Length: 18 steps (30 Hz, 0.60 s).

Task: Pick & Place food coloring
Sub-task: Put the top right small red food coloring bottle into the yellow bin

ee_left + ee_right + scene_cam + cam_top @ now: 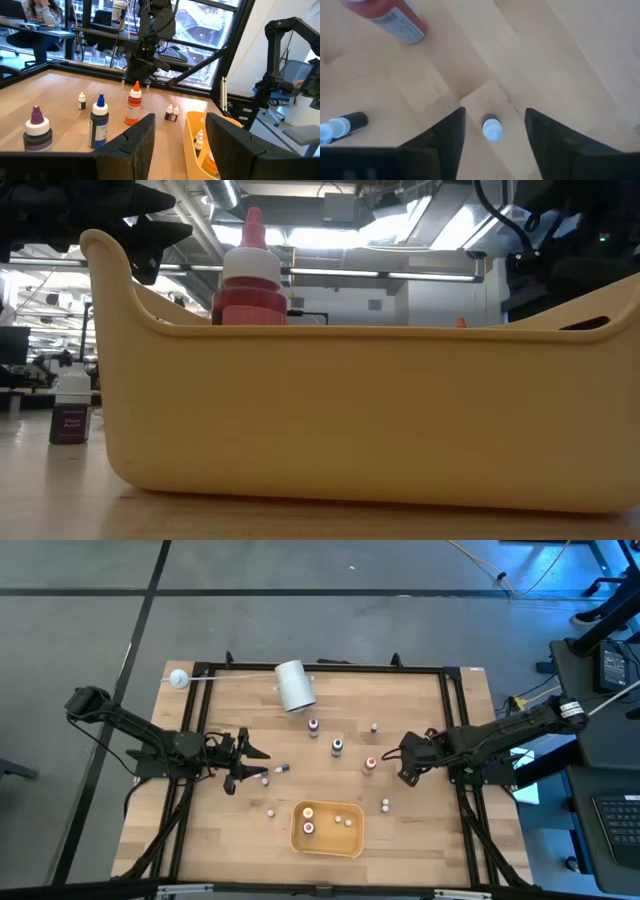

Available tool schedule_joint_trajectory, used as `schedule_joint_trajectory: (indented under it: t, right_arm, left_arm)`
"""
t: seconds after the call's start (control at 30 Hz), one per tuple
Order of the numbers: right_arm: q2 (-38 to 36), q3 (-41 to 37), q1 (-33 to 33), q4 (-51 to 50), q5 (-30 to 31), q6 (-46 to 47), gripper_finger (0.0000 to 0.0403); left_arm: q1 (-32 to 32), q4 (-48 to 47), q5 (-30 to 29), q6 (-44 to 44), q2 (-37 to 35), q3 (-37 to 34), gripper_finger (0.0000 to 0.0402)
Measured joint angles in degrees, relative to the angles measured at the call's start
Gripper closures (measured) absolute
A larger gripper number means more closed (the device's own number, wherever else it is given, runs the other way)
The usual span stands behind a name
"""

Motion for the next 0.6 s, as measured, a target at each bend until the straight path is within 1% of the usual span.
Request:
schedule_joint_trajectory:
  t: [0.1,0.23,0.47,0.6]
  right_arm:
    - [0.82,0.0,0.0,-0.08,-0.07,0.2,0.0179]
    - [2.77,0.0,0.0,0.23,-1.77,0.37,0.0176]
    - [7.89,0.0,0.0,0.22,-3.55,0.44,0.019]
    - [10.68,0.0,0.0,0.34,-6.3,0.48,0.02]
  left_arm:
    - [0.0,0.01,0.0,0.0,-0.01,0.0,0.0231]
    - [0.0,-0.23,0.0,0.01,0.0,0.0,0.0231]
    - [0.0,-0.23,0.0,0.02,0.0,0.0,0.0231]
    - [-0.01,-0.24,0.0,-0.04,0.0,0.0,0.0231]
